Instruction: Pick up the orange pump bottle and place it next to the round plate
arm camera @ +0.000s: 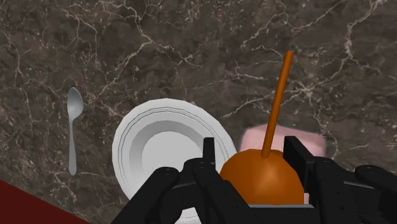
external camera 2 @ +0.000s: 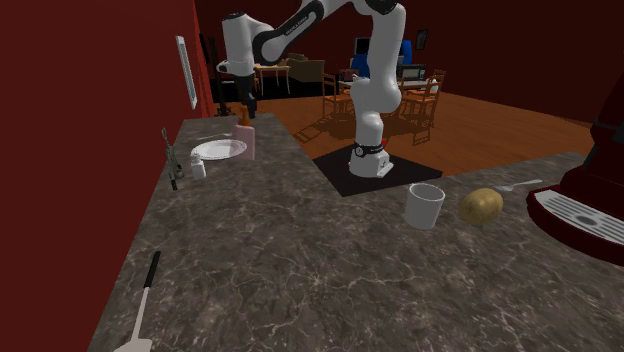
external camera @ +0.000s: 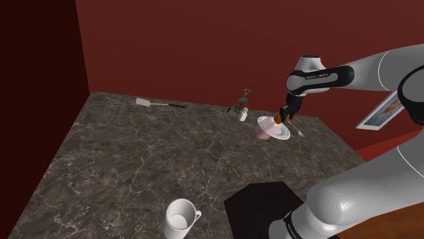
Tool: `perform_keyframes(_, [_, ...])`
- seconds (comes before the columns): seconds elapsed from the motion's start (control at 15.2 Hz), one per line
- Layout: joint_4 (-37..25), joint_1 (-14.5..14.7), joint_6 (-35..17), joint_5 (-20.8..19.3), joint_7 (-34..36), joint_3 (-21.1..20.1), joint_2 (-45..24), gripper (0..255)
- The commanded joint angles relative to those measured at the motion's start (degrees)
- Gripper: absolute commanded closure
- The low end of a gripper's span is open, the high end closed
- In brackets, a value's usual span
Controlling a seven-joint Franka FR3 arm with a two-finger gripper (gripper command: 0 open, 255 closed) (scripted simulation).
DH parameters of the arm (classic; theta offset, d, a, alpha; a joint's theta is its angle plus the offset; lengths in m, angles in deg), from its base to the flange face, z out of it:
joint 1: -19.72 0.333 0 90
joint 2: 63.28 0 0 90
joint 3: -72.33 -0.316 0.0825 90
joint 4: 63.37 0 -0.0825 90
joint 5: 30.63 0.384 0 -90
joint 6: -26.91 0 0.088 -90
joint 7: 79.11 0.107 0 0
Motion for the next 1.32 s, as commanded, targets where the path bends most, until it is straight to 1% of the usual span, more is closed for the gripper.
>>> perform_keyframes(0.0, [0.04,0.0,-0.1,-0.01,0.03,0.0,-0.03,255])
perform_keyframes(0.26, [0.04,0.0,-0.1,-0.01,0.03,0.0,-0.03,255])
perform_keyframes(0.33, [0.04,0.0,-0.1,-0.01,0.03,0.0,-0.04,0])
perform_keyframes(0.66, [0.04,0.0,-0.1,-0.01,0.03,0.0,-0.03,0])
perform_keyframes(0.92, [-4.52,0.94,7.29,0.86,-0.22,-1.33,2.56,0])
perform_keyframes(1.25, [-4.52,0.94,7.29,0.86,-0.22,-1.34,2.56,0])
